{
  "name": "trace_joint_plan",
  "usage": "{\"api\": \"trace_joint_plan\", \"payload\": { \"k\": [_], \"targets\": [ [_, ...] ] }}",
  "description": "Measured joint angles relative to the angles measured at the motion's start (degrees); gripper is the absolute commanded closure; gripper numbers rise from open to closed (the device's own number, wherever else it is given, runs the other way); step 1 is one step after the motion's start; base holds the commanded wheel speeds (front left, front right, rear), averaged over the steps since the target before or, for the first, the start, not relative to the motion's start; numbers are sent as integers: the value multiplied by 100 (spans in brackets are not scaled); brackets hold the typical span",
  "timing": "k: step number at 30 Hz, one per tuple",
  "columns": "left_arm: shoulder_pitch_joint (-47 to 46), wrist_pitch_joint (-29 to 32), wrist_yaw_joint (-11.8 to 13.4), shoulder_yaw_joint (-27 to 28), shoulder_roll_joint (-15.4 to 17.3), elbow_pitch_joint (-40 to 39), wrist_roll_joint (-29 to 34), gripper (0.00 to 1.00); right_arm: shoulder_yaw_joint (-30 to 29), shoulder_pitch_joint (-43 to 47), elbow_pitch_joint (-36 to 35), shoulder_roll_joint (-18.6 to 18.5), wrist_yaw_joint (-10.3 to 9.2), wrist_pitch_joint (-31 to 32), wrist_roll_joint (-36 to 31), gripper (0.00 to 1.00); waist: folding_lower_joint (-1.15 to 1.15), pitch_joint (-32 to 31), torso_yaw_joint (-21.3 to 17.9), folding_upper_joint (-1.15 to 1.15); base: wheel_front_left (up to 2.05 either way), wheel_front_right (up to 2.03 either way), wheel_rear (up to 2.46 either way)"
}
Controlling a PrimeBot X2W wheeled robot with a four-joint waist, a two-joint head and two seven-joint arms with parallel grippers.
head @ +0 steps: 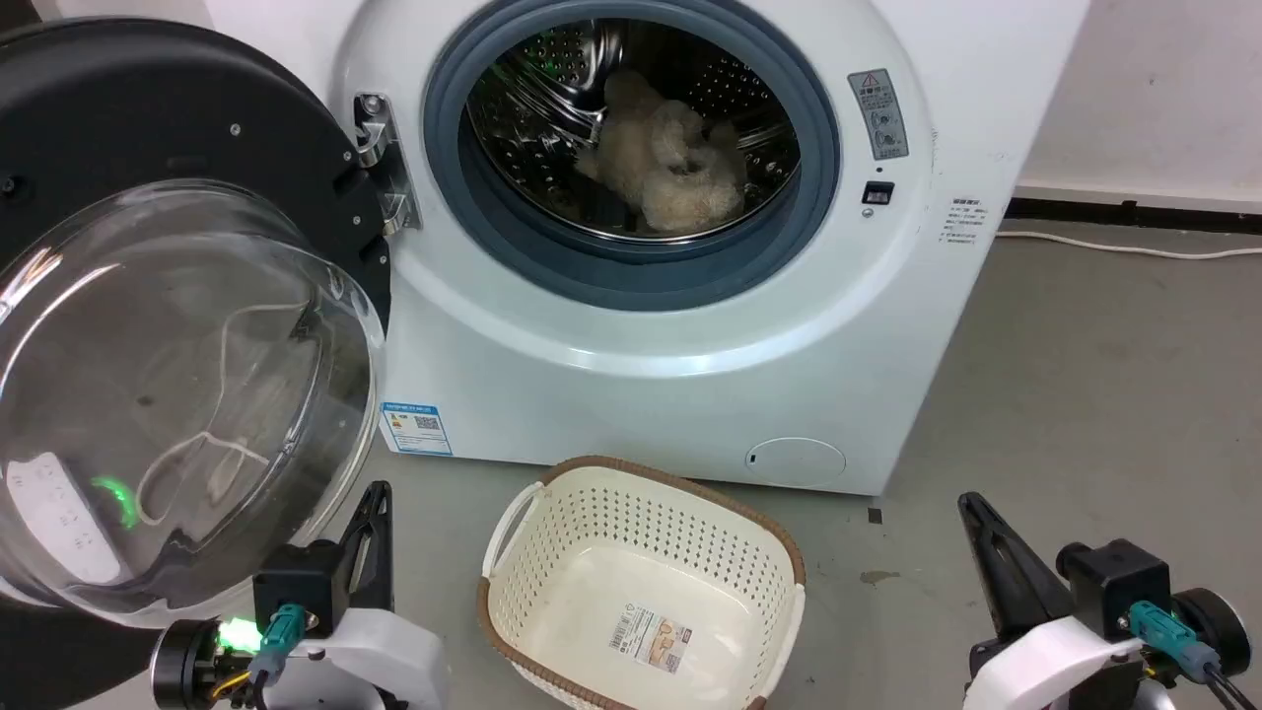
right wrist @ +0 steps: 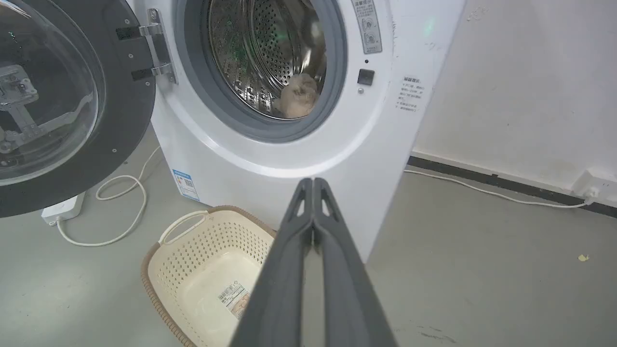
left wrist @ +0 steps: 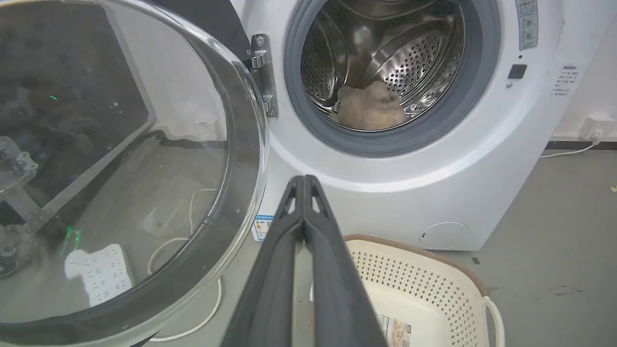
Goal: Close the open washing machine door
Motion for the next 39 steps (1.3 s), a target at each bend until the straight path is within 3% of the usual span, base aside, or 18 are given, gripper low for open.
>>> {"api": "trace_joint_plan", "payload": {
  "k": [31,32,39],
  "targets": [
    [0,0,0,1,0,0,0,100,1,0,0,0,0,0,0,100,0,0,0,0,0,0,0],
    [0,0,0,0,0,0,0,0,2,0,0,0,0,0,0,0,0,0,0,0,0,0,0],
    [-1,-2,8,-16,0,8,0,0,-5,2,5,0,0,-5,8,0,0,2,-2,0,0,0,0]
  ]
}}
